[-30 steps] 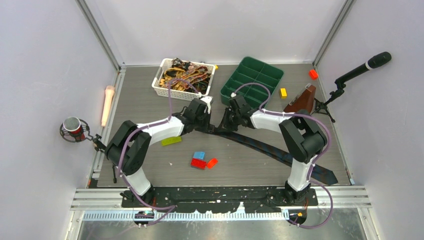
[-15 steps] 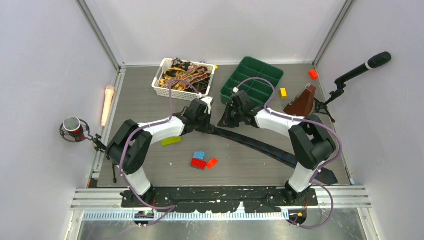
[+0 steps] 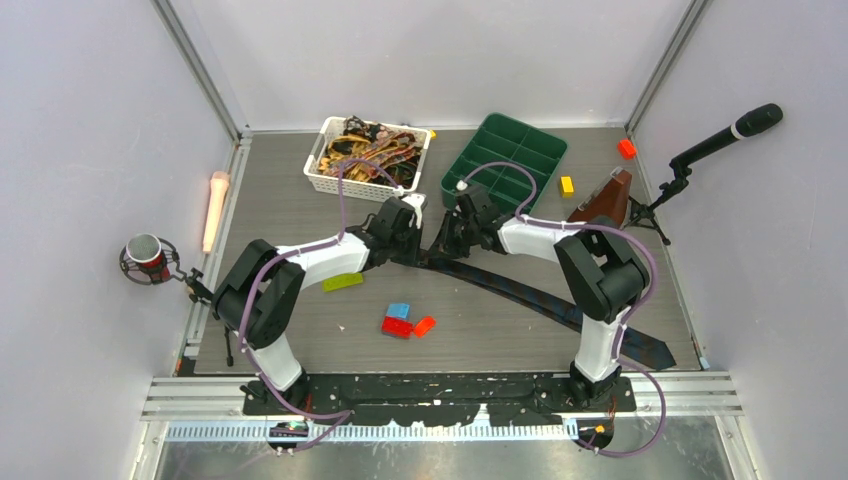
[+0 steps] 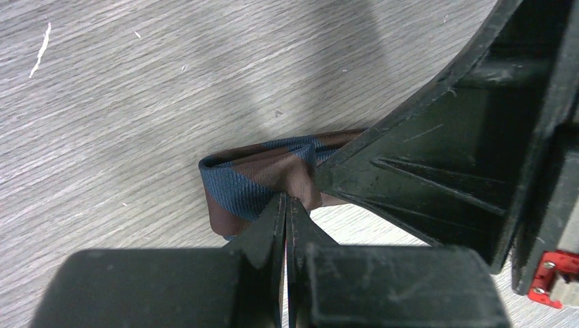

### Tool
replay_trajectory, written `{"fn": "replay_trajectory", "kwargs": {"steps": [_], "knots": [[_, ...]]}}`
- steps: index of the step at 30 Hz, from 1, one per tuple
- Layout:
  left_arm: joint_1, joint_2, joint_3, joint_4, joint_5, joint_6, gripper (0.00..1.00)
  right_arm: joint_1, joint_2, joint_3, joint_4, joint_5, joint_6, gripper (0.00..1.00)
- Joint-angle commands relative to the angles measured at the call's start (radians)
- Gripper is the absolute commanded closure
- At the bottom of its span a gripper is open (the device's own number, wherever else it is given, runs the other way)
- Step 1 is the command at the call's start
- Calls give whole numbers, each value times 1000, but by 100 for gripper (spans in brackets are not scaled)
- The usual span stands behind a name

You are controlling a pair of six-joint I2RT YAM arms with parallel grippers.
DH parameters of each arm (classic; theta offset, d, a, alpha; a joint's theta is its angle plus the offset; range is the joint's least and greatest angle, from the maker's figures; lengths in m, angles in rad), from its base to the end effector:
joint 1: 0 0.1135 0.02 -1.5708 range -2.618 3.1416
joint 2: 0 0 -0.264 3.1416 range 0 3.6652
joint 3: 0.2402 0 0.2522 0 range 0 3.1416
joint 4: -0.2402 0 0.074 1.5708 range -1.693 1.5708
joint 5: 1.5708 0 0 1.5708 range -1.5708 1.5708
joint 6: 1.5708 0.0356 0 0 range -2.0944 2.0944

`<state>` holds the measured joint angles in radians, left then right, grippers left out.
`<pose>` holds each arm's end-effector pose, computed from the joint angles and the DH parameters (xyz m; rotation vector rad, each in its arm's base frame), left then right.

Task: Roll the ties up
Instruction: Roll the tie at the center of the board.

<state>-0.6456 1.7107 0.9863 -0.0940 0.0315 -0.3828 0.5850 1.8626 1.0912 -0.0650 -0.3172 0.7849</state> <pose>0.2828 -0.2144 0.1775 0.3366 2.4300 -0.5102 0.3154 0.2222 0.1586 0.1004 2.6055 0.9556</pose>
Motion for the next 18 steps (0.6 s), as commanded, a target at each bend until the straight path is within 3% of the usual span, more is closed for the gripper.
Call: {"fn": "replay_trajectory", "kwargs": {"steps": [1, 18], "knots": [[4, 4, -6, 36, 20, 2, 100, -2, 14, 45, 57, -28, 13, 93], [4, -20, -17, 52, 37, -11, 100, -2, 67, 50, 27, 20, 7, 93]]}}
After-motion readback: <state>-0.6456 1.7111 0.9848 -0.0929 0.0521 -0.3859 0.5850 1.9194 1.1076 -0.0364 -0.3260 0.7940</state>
